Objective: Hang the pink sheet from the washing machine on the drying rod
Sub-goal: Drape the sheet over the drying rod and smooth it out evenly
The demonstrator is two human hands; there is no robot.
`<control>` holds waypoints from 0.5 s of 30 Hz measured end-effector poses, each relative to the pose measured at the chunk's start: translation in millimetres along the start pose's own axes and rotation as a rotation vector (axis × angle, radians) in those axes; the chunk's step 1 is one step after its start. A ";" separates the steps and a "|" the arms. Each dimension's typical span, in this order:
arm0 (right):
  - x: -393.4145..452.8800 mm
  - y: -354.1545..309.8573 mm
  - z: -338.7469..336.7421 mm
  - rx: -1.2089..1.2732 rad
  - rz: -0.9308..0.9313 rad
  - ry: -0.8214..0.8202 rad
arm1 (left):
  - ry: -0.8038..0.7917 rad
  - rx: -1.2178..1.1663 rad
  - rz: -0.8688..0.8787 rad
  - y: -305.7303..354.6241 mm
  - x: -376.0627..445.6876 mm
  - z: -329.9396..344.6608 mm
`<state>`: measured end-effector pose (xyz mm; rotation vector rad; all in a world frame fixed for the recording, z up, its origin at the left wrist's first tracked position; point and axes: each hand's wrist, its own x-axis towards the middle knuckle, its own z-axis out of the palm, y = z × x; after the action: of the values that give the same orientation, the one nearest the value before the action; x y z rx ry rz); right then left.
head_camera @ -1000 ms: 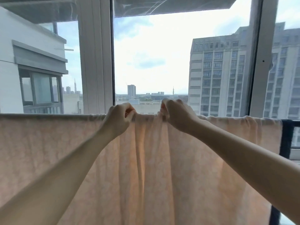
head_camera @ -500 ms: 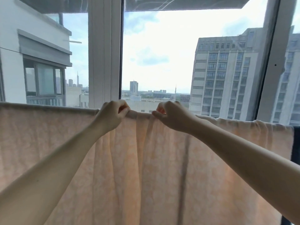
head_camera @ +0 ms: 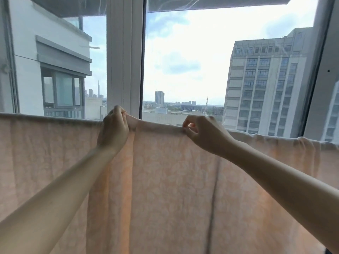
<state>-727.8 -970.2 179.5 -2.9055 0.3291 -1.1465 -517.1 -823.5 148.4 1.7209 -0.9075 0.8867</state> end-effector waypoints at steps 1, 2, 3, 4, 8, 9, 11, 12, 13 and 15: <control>0.5 -0.1 0.4 -0.004 0.002 0.014 | 0.000 0.021 0.006 -3.4 0.5 -0.3; 1.8 0.7 0.7 -0.012 0.010 0.034 | -0.008 0.059 0.015 -8.3 2.0 -0.3; 3.4 1.6 0.8 -0.022 0.023 0.064 | -0.013 0.103 0.022 -13.3 4.0 -0.6; 4.9 3.0 1.0 -0.030 0.048 0.096 | -0.015 0.145 0.017 -18.1 6.4 -1.7; 6.1 3.6 7.9 -0.088 0.157 0.169 | -0.056 0.249 -0.035 -31.4 16.5 -6.2; 5.8 2.4 9.9 -0.112 0.160 0.145 | -0.082 0.256 -0.045 -32.7 18.9 -6.4; 7.8 -1.5 9.6 -0.104 0.133 0.075 | -0.131 0.247 -0.054 -32.6 21.6 -7.7; 10.3 -4.0 7.5 -0.073 0.113 0.039 | -0.159 0.225 -0.046 -31.6 21.6 -9.7; 13.6 -7.3 5.4 -0.044 0.092 0.011 | -0.190 0.192 -0.028 -31.0 21.1 -12.2; 20.4 -15.2 4.6 -0.016 0.057 -0.030 | -0.248 0.110 0.022 -31.0 18.5 -19.4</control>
<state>-707.2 -959.6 191.0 -2.9028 0.4199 -1.0963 -484.5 -800.3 157.1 1.9495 -1.0581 0.7599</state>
